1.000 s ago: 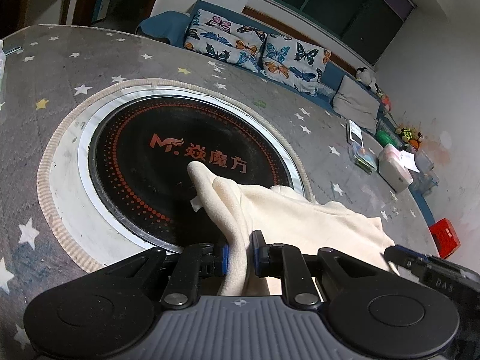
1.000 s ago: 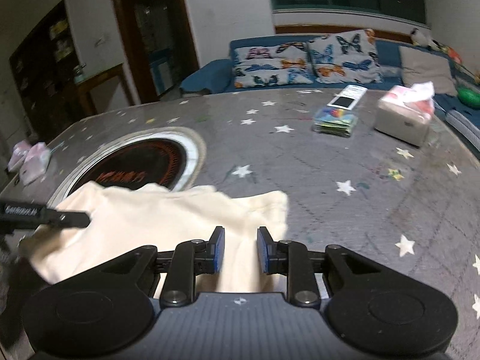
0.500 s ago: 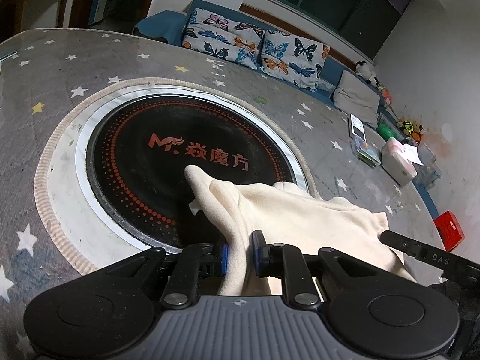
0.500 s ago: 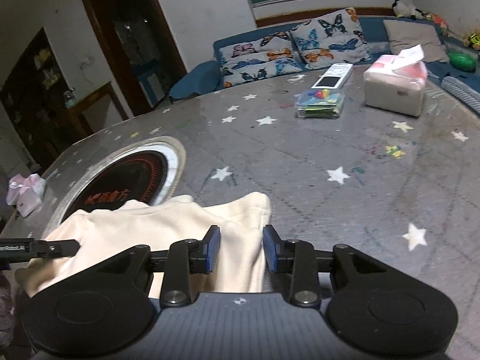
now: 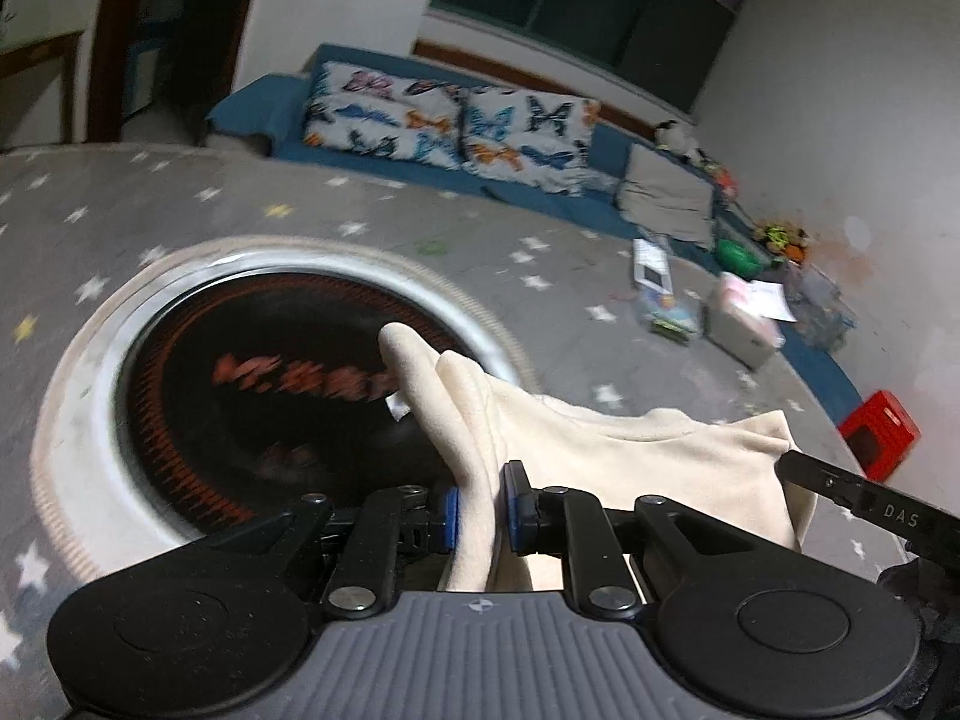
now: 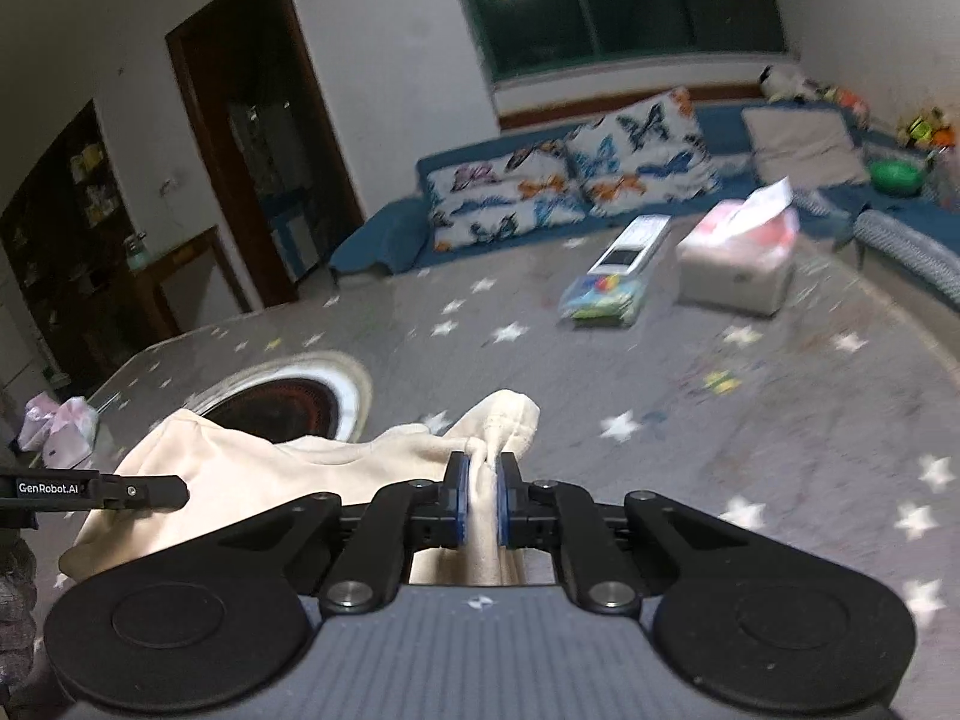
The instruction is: Fold clothes
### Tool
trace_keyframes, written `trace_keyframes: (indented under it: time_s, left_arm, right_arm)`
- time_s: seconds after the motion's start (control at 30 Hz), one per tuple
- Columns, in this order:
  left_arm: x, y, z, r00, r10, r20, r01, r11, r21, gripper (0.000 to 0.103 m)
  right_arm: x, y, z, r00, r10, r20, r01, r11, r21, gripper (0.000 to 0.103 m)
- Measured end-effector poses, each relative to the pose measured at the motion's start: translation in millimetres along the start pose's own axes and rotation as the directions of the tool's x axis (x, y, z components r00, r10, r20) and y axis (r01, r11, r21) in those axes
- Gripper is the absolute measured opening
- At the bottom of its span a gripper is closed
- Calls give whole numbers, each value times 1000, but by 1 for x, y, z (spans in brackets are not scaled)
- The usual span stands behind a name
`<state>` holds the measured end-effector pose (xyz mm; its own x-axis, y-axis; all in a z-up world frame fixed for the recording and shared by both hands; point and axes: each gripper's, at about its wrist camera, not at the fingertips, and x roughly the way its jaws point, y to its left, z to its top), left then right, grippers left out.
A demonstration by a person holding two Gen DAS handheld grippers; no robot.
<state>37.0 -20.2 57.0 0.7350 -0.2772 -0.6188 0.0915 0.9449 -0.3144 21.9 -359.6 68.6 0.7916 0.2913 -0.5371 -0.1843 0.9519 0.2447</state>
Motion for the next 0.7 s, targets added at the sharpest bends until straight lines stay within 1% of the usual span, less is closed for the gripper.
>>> trace_keyframes:
  time_s: [0.2, 0.4, 0.53, 0.7]
  left_arm:
    - [19, -49, 9, 998, -68, -4, 68, 995, 77, 16]
    - [47, -98, 18, 991, -133, -33, 136, 981, 136, 16]
    - [67, -128, 18, 985, -163, -64, 172, 970, 173, 16]
    - [85, -151, 14, 980, -175, -96, 192, 958, 212, 16]
  right_arm:
    - [-32, -19, 11, 995, -75, 71, 76, 997, -6, 8]
    - [-49, -53, 19, 978, -184, 98, 184, 983, 6, 7]
    - [-58, -75, 24, 962, -250, 108, 250, 968, 16, 7]
    - [-55, -97, 24, 947, -307, 89, 305, 952, 38, 7]
